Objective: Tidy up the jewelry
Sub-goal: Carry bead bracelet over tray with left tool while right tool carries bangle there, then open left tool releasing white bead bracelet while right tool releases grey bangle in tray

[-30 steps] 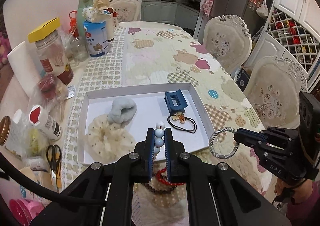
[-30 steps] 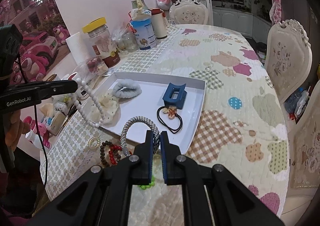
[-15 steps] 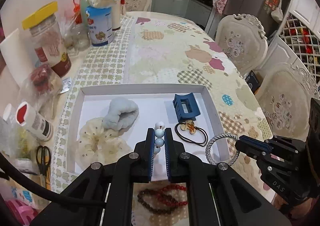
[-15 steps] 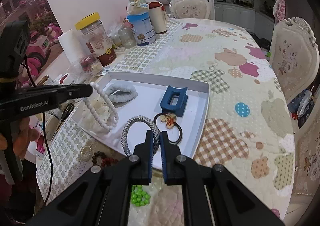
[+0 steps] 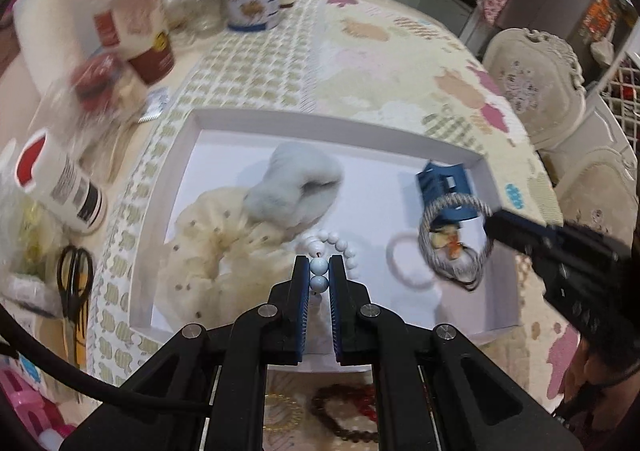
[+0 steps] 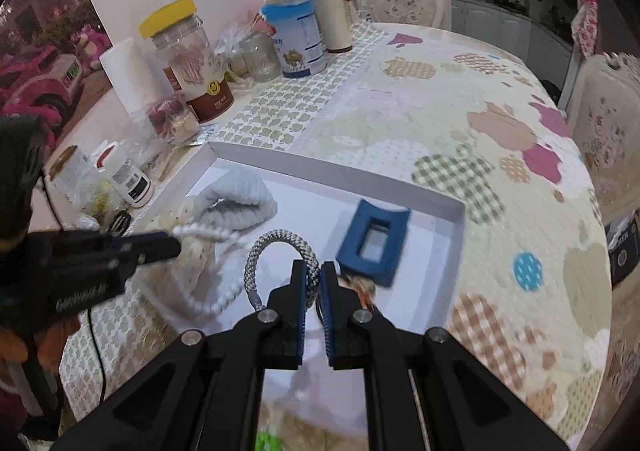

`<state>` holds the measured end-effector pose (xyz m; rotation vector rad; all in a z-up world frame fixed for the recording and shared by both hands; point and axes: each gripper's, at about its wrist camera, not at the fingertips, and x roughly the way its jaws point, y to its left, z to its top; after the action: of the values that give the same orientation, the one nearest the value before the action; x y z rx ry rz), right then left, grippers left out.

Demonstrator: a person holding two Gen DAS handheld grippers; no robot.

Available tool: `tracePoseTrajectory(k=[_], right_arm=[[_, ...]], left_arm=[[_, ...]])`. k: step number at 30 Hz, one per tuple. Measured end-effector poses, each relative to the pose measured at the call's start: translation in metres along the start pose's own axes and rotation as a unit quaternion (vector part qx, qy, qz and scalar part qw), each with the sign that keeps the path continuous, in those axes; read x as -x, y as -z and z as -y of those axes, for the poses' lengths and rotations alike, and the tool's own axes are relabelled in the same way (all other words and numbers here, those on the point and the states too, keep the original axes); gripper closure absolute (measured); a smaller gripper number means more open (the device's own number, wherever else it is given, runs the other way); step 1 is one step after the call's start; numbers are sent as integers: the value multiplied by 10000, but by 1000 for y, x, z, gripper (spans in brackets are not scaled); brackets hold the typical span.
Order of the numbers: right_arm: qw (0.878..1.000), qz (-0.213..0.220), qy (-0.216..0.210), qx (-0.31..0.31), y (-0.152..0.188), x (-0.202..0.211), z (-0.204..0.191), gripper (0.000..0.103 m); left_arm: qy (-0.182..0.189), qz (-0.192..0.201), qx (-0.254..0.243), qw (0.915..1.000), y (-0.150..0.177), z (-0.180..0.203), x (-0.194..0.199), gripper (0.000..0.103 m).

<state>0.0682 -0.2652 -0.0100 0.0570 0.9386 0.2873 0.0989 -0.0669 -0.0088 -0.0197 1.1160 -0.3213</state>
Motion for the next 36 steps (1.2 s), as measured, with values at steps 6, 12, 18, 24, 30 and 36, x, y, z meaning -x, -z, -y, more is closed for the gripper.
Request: tracePoseTrajectory(k=[6, 12, 18, 24, 30, 36], right_arm=[[9995, -216, 35, 209, -21, -42, -10, 96], [9978, -453, 207, 441, -33, -77, -14, 96], [9960, -624, 349, 535, -37, -101, -13, 96], [9942, -714, 479, 643, -39, -113, -14, 96], [9953, -711, 450, 472, -41, -111, -11, 71], [9979, -335, 328, 441, -40, -73, -18, 65]], left_arm=[[-127, -47, 219, 9997, 4, -18, -7, 103], [-226, -41, 306, 9993, 6, -24, -9, 103], [-332, -18, 335, 9989, 6, -26, -11, 103], [-423, 34, 355, 9985, 7, -26, -12, 103], [-426, 132, 383, 9983, 7, -26, -5, 85], [-400, 233, 393, 9982, 12, -25, 7, 81]])
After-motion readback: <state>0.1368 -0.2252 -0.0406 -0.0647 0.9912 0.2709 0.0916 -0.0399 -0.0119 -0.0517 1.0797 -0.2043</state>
